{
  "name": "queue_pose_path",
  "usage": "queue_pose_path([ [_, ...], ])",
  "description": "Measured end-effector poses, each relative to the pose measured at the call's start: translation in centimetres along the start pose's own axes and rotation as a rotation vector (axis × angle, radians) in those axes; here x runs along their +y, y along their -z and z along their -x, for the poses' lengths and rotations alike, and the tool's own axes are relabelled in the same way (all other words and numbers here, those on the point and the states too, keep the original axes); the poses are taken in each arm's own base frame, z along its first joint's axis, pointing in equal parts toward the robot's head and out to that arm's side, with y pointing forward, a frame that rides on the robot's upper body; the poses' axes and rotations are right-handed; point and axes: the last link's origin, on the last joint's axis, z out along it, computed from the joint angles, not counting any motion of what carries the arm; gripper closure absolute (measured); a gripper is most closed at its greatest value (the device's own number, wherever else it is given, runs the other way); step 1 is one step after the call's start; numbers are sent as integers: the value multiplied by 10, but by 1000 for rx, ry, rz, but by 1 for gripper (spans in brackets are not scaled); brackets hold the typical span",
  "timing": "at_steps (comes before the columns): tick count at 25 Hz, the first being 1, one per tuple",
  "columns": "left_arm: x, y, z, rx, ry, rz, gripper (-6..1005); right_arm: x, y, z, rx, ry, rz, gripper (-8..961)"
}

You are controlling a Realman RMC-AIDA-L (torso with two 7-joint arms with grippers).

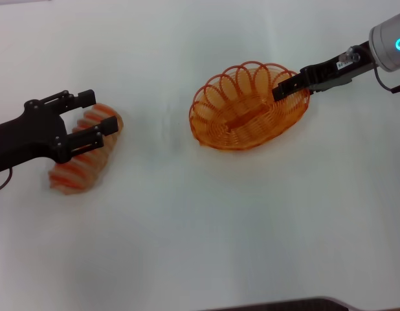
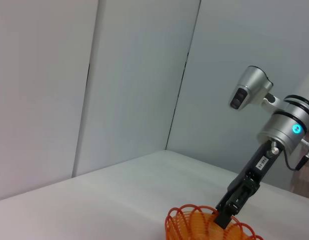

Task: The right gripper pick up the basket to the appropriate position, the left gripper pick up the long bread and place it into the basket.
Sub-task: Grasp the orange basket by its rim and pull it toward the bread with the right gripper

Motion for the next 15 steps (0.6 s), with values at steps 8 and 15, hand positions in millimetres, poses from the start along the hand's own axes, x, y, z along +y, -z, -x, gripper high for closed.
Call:
queue_pose_path([
  [8, 1, -1, 1, 1, 1, 1, 280, -3, -1, -1, -11, -5, -11, 176],
  [15, 2, -2, 1, 0, 1, 7, 280, -3, -3, 0, -18, 2, -15, 297],
])
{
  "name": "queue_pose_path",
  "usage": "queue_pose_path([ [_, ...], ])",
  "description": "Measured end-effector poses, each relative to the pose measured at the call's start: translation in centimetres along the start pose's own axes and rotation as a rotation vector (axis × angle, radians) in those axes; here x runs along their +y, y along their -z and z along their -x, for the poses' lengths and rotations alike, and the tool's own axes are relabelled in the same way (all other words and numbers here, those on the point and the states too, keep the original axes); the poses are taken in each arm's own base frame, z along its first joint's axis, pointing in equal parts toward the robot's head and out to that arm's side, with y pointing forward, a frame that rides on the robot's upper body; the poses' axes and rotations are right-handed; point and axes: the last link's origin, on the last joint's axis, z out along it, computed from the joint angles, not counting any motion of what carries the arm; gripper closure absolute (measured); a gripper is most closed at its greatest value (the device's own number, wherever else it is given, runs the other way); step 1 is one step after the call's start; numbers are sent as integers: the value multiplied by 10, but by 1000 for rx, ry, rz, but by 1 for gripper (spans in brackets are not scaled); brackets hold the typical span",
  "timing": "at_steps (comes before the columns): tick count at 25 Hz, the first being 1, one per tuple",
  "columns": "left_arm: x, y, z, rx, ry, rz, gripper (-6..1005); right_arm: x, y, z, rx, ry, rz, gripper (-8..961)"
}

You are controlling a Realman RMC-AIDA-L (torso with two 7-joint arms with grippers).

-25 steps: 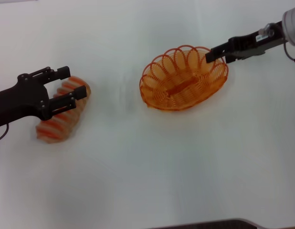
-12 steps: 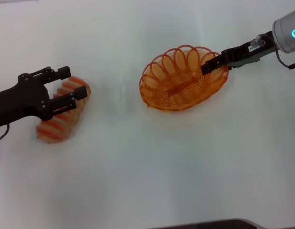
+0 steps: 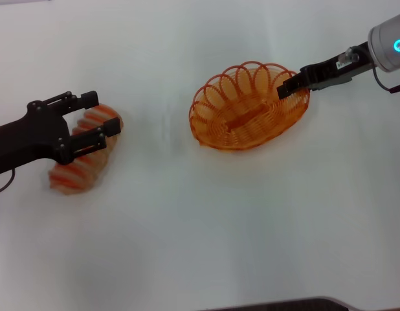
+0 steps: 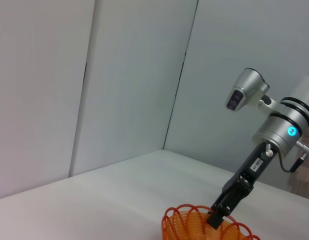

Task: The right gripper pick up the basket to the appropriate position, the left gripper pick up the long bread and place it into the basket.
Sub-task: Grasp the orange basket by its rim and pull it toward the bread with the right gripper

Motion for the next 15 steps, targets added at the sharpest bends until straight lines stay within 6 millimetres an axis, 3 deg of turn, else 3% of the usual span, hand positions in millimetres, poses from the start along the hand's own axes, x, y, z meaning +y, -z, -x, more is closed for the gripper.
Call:
queue_pose_path([
  [5, 0, 0, 0, 1, -1, -3, 280, 2, -2, 1, -11, 0, 0, 425],
  [15, -2, -4, 0, -6, -8, -11, 281, 7, -5, 4, -11, 28, 1, 807],
])
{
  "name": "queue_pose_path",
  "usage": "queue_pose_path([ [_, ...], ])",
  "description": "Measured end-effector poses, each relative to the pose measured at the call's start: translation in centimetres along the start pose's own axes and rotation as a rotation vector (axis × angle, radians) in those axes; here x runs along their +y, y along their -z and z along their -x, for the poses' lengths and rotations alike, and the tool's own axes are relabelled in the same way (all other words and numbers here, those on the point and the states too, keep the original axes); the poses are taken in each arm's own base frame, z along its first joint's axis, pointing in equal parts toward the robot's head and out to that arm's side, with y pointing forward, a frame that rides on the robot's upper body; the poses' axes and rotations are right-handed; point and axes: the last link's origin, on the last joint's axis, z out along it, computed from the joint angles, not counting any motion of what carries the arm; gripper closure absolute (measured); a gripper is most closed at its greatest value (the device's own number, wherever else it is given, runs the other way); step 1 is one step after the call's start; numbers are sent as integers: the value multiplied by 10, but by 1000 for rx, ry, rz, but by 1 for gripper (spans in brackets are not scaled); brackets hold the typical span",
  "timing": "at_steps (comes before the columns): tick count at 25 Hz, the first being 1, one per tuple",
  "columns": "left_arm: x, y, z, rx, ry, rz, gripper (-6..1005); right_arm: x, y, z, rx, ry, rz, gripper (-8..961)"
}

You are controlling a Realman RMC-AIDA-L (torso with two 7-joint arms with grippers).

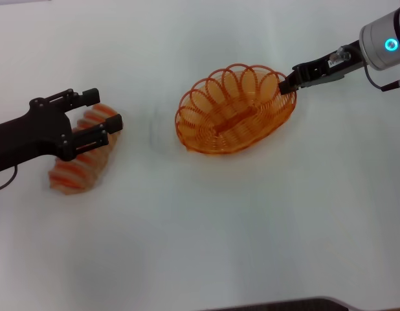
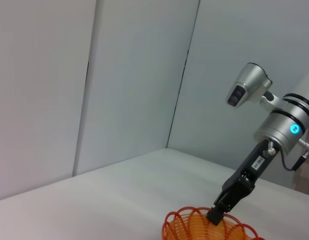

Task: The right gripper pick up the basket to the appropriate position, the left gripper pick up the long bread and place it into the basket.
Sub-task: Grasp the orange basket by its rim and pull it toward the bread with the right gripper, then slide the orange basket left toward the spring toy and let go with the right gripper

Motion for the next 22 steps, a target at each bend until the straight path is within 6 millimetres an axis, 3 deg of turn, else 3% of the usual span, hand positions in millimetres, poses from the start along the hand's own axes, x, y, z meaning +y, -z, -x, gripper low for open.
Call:
queue_pose_path([
  [4, -1, -1, 0, -1, -5, -1, 281, 0, 0, -1, 3, 0, 2, 873],
  [22, -1, -3, -2, 5, -12, -8, 281, 8, 8, -5, -71, -114, 164, 878],
])
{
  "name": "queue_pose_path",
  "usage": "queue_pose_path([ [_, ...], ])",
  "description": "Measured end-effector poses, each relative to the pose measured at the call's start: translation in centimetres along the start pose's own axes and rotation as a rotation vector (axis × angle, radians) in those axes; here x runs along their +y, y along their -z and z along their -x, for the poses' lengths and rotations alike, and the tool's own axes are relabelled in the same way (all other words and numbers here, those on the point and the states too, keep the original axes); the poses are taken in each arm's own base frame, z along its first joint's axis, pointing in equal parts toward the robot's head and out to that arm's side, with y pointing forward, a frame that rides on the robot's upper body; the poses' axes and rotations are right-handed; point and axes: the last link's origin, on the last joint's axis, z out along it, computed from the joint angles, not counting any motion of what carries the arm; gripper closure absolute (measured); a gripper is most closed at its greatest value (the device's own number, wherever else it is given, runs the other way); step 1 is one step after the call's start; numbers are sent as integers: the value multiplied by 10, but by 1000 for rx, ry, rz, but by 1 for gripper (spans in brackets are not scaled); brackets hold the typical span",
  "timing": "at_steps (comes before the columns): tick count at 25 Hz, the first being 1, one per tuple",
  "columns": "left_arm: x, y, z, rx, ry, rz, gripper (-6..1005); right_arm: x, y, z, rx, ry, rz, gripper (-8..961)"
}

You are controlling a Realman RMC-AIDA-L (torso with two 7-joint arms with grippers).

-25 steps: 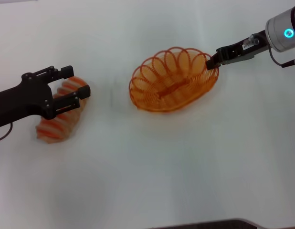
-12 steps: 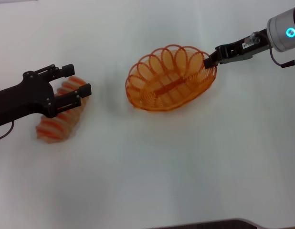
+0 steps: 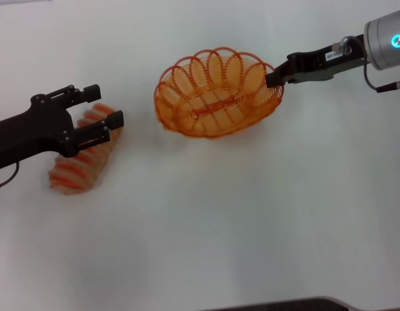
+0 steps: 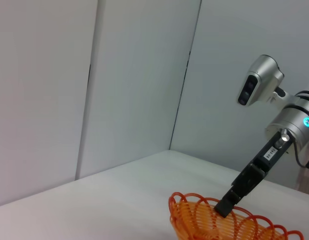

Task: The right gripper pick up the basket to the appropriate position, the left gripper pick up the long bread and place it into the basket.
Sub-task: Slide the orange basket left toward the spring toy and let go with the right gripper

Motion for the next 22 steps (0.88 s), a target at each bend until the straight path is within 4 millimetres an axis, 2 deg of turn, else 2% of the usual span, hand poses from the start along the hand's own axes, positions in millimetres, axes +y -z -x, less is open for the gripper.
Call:
queue_pose_path([
  [13, -3, -2, 0, -11, -17, -15, 281, 6, -17, -6, -16, -115, 4, 879],
  [22, -3, -3, 1, -19, -19, -16, 281, 1, -25, -10, -22, -128, -54, 879],
])
